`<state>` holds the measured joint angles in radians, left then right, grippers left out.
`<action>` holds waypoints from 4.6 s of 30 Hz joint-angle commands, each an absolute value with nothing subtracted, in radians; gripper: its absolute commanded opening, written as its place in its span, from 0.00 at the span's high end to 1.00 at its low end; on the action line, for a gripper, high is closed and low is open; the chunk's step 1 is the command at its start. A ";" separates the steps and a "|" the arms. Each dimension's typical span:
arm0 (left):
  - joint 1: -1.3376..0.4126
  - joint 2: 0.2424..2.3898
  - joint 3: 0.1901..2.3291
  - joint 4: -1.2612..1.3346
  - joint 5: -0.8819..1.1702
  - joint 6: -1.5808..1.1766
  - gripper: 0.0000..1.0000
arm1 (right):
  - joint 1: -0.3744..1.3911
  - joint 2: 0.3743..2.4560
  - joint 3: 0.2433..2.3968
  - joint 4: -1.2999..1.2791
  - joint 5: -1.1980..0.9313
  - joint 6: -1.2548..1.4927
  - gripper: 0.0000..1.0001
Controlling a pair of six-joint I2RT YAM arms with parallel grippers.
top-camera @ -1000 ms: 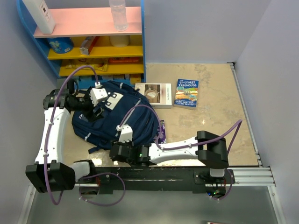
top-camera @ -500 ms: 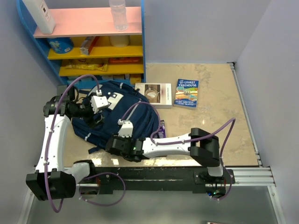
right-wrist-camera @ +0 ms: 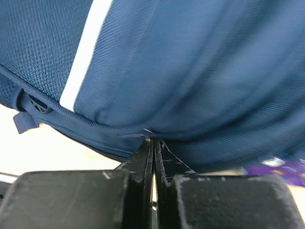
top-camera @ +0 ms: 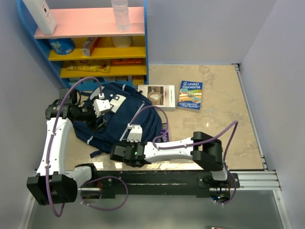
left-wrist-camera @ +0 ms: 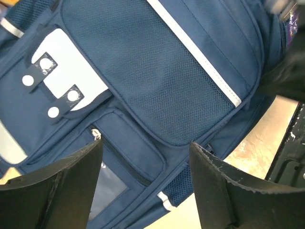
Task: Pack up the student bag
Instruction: Zip the student bag at the center of the board.
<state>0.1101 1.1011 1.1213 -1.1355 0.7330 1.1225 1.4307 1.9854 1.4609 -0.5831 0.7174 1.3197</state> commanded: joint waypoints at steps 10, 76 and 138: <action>0.115 1.028 0.898 -1.316 0.865 1.607 0.14 | 1.437 1.821 1.348 -0.709 0.874 1.440 1.00; -0.107 0.925 0.868 -0.669 0.876 1.127 1.00 | 1.390 1.689 1.325 -0.452 0.894 1.122 0.54; -0.107 0.928 0.861 -0.736 0.894 1.147 1.00 | 1.447 1.815 1.333 -0.376 1.121 1.074 0.83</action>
